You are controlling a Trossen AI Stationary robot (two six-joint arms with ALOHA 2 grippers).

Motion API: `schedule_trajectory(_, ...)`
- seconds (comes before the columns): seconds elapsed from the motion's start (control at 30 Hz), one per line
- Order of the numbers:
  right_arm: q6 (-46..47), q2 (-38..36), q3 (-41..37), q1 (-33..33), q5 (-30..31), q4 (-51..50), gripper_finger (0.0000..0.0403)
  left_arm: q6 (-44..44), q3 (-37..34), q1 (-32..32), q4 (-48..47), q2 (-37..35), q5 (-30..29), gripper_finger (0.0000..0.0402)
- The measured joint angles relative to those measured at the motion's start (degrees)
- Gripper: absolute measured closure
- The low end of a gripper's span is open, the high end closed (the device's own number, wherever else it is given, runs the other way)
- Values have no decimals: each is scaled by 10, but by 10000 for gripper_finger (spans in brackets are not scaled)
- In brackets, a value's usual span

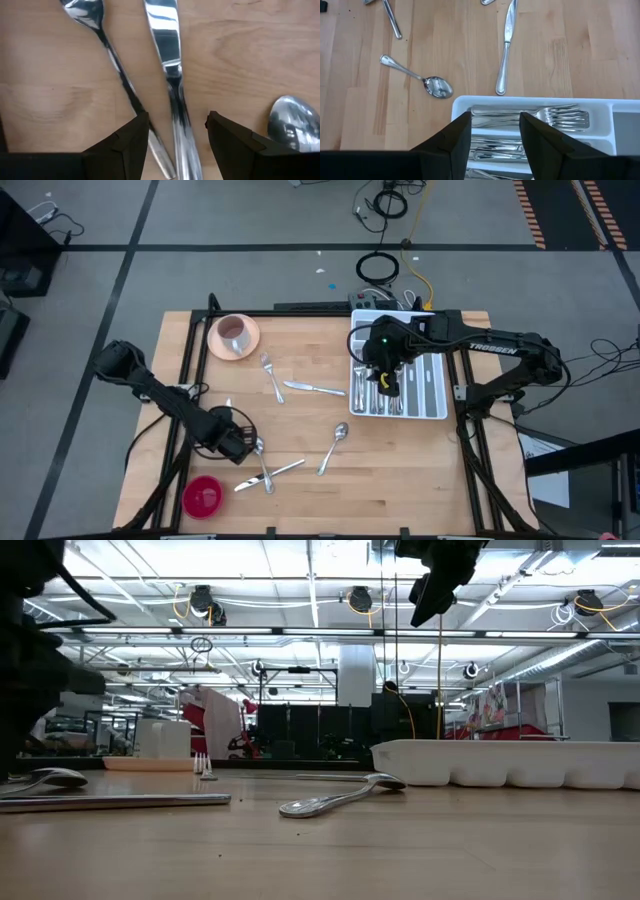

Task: Sort silverware
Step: Put the top left silver knife into the white silverware tray

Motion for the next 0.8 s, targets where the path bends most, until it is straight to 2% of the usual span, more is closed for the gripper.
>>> schedule_trajectory(0.27,-6,0,0,0,-1,-2,243,53,3,36,29,46,17,212)
schedule_trajectory(0.47,-10,0,0,0,-1,-3,243,95,4,61,37,59,32,270)
schedule_trajectory(0.7,-10,0,0,0,0,-3,243,116,4,62,39,59,25,368)
schedule_trajectory(0.8,-15,0,0,-1,0,-3,243,124,5,68,36,54,20,374)
